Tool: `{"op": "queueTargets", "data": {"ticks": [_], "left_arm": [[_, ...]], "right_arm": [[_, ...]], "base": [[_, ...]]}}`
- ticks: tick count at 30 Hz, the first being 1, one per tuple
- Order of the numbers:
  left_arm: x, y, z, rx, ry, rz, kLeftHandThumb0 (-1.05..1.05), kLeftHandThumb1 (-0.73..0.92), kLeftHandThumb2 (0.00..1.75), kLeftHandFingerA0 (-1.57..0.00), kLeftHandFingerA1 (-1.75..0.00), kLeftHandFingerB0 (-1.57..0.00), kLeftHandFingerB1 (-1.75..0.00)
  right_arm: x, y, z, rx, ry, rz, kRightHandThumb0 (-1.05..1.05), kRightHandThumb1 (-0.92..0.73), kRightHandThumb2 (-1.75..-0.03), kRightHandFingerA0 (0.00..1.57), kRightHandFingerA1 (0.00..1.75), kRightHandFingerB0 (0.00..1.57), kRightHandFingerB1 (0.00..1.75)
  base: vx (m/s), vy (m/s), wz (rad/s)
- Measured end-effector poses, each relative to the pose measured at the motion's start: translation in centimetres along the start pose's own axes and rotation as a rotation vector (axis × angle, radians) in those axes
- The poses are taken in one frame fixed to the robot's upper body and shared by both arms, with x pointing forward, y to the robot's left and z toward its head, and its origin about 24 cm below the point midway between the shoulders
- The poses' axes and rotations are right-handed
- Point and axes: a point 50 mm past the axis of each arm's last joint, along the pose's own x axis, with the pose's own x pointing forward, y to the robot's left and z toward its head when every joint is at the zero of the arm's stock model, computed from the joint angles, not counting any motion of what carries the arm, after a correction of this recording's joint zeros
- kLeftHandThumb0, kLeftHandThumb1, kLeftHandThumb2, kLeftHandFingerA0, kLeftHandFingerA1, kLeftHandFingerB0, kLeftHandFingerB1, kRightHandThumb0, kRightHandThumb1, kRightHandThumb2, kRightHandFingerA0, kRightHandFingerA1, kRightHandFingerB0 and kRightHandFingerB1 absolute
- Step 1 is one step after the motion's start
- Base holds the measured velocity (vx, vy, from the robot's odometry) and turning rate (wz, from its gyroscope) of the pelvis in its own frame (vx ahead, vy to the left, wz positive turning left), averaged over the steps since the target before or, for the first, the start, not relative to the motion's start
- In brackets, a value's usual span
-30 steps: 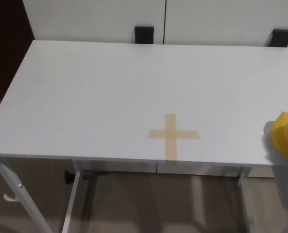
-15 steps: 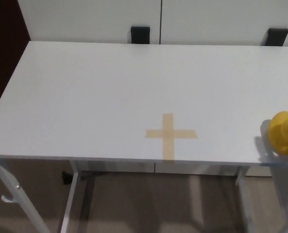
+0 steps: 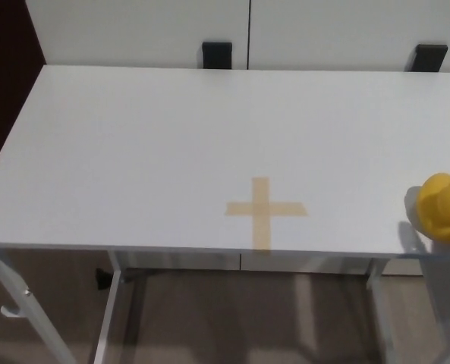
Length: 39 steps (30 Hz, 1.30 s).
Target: The robot uses its right hand to push the yellow duck toy to the center of the white desk.
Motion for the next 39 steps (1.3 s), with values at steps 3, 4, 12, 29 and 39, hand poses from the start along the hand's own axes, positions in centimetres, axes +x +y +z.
{"op": "queueTargets", "data": {"ticks": [3, 4, 12, 29, 39], "left_arm": [[0.0, 0.0, 0.0, 0.003, 0.0, -0.001, -0.1, 0.57, 0.83, -0.9, -0.85, -0.89, -0.88], [0.0, 0.0, 0.1, 0.004, 0.0, -0.001, -0.1, 0.57, 0.83, -0.9, -0.85, -0.89, -0.88], [0.0, -0.2, 0.0, 0.021, 0.005, -0.008, -0.1, 0.58, 0.82, -0.89, -0.86, -0.89, -0.88], [0.0, -0.3, -0.1, 0.033, 0.006, -0.014, -0.1, 0.54, 0.91, -0.87, -0.86, -0.91, -0.9], [0.1, -0.4, 0.3, 0.048, -0.006, -0.016, -0.08, 0.54, 0.89, -0.89, -0.85, -0.9, -0.89]], "right_arm": [[0.0, 0.0, -0.2, -0.014, 0.006, -0.007, -0.66, -0.76, -1.16, 0.34, 0.58, 0.15, 0.47], [0.0, 0.0, -0.4, -0.018, 0.01, -0.008, -0.66, -0.76, -1.16, 0.34, 0.58, 0.15, 0.47], [0.4, 0.5, -0.8, -0.065, 0.037, 0.001, -0.72, -0.92, -0.71, 0.36, 0.42, 0.32, 0.38], [1.6, 2.5, 0.6, -0.312, -0.008, 0.116, -0.84, -0.8, -1.19, 0.33, 0.54, 0.31, 0.49], [1.0, 4.4, 0.2, -0.454, -0.063, 0.217, -0.79, -0.79, -1.21, 0.31, 0.56, 0.32, 0.5]], "base": [[0.0, 0.0, 0.0], [0.0, 0.0, 0.0], [0.0, 0.0, 0.0], [0.0, 0.0, 0.0], [0.0, 0.0, 0.0]]}}
